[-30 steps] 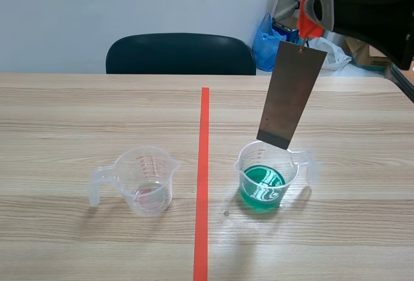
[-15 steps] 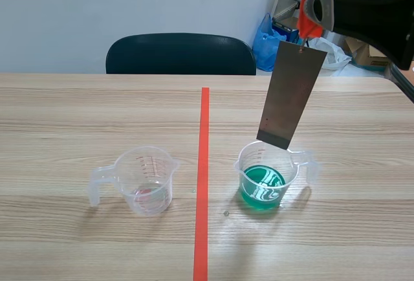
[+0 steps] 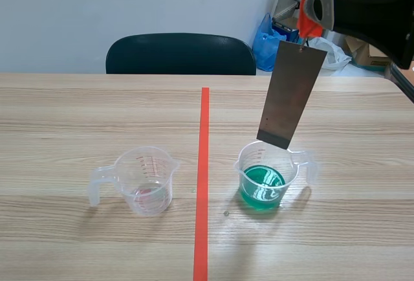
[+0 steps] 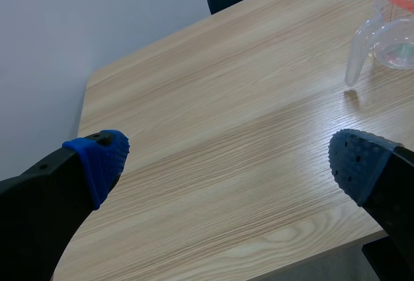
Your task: Do the redox reaction experiment
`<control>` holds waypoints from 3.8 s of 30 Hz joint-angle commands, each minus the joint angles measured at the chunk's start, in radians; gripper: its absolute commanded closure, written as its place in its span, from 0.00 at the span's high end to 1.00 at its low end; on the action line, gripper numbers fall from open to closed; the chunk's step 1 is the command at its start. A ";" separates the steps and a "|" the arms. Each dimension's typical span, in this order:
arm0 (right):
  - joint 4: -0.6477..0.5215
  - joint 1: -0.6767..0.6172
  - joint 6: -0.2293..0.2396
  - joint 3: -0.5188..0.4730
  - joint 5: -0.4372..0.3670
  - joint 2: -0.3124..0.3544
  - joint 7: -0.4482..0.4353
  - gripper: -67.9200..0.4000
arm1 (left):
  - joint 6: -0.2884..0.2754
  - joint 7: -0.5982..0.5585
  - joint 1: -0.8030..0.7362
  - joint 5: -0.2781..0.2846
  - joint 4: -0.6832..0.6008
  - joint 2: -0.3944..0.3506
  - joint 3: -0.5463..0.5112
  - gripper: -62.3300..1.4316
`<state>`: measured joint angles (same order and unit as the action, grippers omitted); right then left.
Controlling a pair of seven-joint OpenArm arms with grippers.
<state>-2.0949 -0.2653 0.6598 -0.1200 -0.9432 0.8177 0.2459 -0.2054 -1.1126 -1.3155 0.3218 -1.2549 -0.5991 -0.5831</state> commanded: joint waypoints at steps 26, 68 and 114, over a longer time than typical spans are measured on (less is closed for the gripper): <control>-0.011 0.460 -0.069 0.499 -0.018 -0.153 0.161 0.02 | 0.001 -0.021 -0.001 0.010 -0.011 0.003 -0.005 1.00; 0.208 0.687 -0.099 0.739 0.039 -0.439 0.284 0.02 | 0.001 -0.021 -0.001 0.002 -0.011 0.003 -0.005 1.00; 0.208 0.687 -0.099 0.739 0.039 -0.439 0.285 0.02 | 0.001 -0.021 -0.001 0.002 -0.011 0.003 -0.005 1.00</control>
<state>-1.8828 0.4011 0.5640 0.6262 -0.8978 0.3878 0.5377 -0.2054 -1.1126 -1.3155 0.3141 -1.2549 -0.5987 -0.5831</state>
